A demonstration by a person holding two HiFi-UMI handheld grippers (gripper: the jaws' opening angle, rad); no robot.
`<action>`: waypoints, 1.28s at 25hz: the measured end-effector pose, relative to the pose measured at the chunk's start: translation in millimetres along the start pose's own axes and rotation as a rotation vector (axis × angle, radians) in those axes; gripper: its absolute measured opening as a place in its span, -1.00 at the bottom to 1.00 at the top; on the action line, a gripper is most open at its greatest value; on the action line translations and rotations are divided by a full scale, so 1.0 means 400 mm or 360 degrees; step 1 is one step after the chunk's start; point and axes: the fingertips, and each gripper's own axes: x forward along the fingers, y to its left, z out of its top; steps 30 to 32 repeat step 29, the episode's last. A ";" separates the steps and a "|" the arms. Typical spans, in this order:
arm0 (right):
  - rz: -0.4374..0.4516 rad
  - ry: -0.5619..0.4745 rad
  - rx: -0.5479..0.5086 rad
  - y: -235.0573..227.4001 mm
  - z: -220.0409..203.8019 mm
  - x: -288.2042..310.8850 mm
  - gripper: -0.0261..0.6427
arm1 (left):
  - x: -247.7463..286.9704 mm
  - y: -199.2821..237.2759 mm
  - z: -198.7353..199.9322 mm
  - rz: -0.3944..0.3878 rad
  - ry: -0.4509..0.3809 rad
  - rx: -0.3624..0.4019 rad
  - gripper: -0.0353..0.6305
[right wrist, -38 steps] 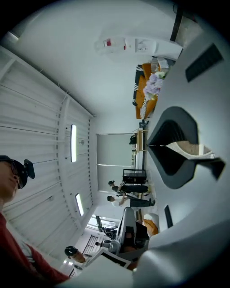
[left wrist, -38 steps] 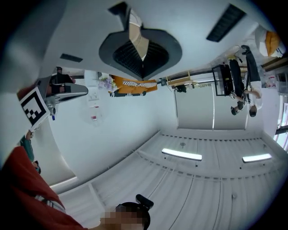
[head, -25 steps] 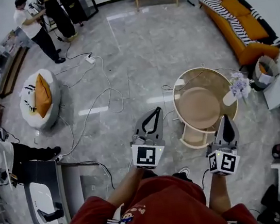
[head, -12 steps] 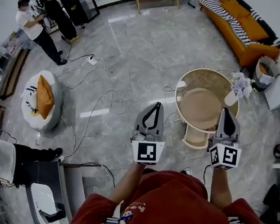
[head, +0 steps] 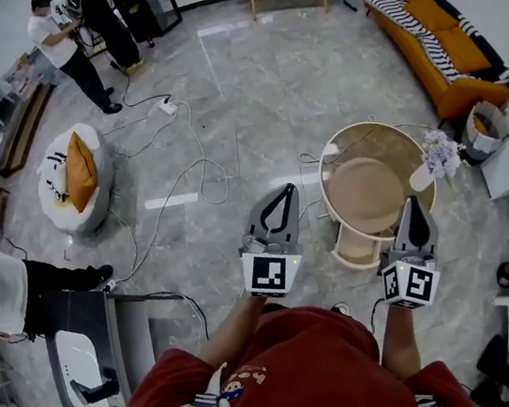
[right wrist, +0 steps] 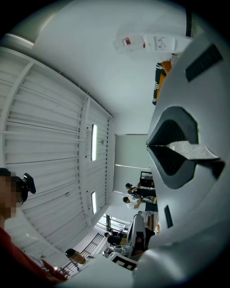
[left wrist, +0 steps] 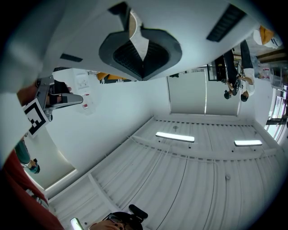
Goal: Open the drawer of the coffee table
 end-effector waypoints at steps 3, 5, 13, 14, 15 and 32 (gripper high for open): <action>-0.0011 -0.0004 -0.0015 -0.010 -0.002 -0.002 -0.85 | 0.006 -0.002 0.000 0.0000 -0.0004 -0.0006 -0.85; -0.0028 0.0000 -0.0029 -0.017 -0.002 -0.001 -0.85 | 0.011 -0.003 -0.002 -0.0005 -0.0005 -0.0008 -0.85; -0.0072 0.0008 -0.0012 -0.022 0.002 -0.001 -0.86 | 0.018 -0.010 -0.010 -0.0024 0.0014 -0.0015 -0.85; -0.0069 0.0018 -0.0028 -0.023 -0.002 -0.001 -0.86 | 0.020 -0.010 -0.010 -0.0025 0.0014 -0.0015 -0.85; -0.0066 0.0027 -0.0042 -0.024 -0.005 -0.001 -0.86 | 0.022 -0.010 -0.010 -0.0027 0.0013 -0.0014 -0.85; -0.0071 0.0040 0.0025 -0.020 -0.009 0.001 -0.86 | 0.037 -0.026 -0.002 -0.0059 0.0003 -0.0005 -0.85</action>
